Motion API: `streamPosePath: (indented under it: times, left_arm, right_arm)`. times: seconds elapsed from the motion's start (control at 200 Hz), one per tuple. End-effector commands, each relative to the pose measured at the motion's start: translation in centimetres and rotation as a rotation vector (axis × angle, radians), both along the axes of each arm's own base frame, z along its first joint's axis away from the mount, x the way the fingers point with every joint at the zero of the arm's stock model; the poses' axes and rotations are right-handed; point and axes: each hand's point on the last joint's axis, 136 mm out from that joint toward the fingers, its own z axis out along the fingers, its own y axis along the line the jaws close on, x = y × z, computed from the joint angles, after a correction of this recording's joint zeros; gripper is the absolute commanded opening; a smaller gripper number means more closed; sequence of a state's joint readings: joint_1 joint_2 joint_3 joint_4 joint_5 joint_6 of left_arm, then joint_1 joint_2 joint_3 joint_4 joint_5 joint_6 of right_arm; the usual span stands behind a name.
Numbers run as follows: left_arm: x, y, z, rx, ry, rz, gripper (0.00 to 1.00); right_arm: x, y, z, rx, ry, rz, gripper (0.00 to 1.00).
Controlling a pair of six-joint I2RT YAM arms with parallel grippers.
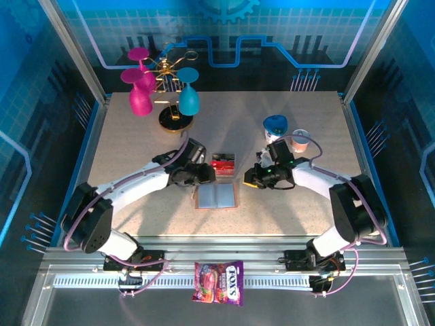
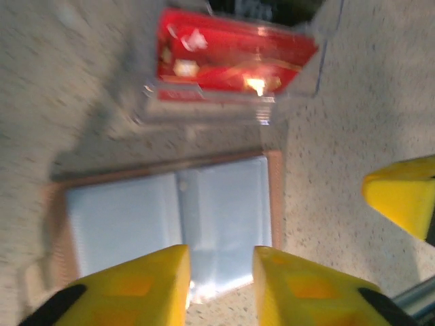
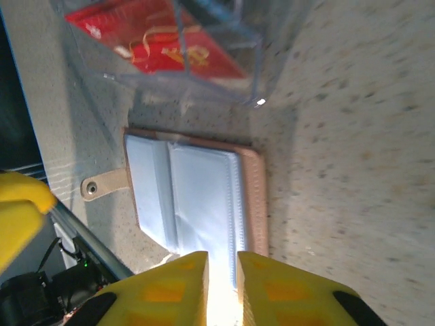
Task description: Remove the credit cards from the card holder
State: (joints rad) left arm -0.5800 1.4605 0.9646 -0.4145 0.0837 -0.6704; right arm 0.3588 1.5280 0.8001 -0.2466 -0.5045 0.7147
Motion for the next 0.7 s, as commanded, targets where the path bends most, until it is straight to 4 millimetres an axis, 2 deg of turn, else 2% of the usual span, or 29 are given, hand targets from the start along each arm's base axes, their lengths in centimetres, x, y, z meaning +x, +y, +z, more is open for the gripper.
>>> streamPosePath:
  times: [0.0,0.11,0.21,0.28,0.37,0.4,0.415,0.555,0.695]
  left_arm:
    - [0.1,4.1,0.1,0.091,-0.047,0.051,0.37]
    - [0.4,7.3,0.7,0.151,-0.102,0.106,0.49]
    - [0.7,10.4,1.2,0.245,-0.165,0.149,0.67]
    - [0.9,12.4,1.4,0.318,-0.212,0.175,0.82]
    - [1.1,15.3,1.5,0.412,-0.264,0.227,0.99]
    - [1.2,16.1,1.6,0.437,-0.282,0.243,0.99]
    - [1.3,16.5,1.6,0.447,-0.291,0.250,0.99]
    - [1.6,20.6,1.7,0.568,-0.347,0.345,0.99]
    - [2.1,24.1,1.5,0.691,-0.400,0.415,0.99]
  right_arm:
    - [-1.0,-2.6,-0.6,-0.064,0.011,-0.010,0.24]
    - [-0.5,-5.0,-0.4,-0.119,-0.019,-0.045,0.29]
    - [-0.1,-7.4,-0.4,-0.210,-0.052,-0.075,0.39]
    - [0.4,-9.6,-0.3,-0.300,-0.086,-0.102,0.50]
    - [1.3,-12.3,0.1,-0.426,-0.148,-0.138,0.75]
    - [1.6,-13.3,0.4,-0.472,-0.171,-0.155,0.95]
    - [1.8,-13.7,0.5,-0.491,-0.185,-0.160,1.00]
    - [3.6,-17.5,1.5,-0.648,-0.288,-0.238,1.00]
    - [5.2,-20.9,1.3,-0.732,-0.351,-0.325,1.00]
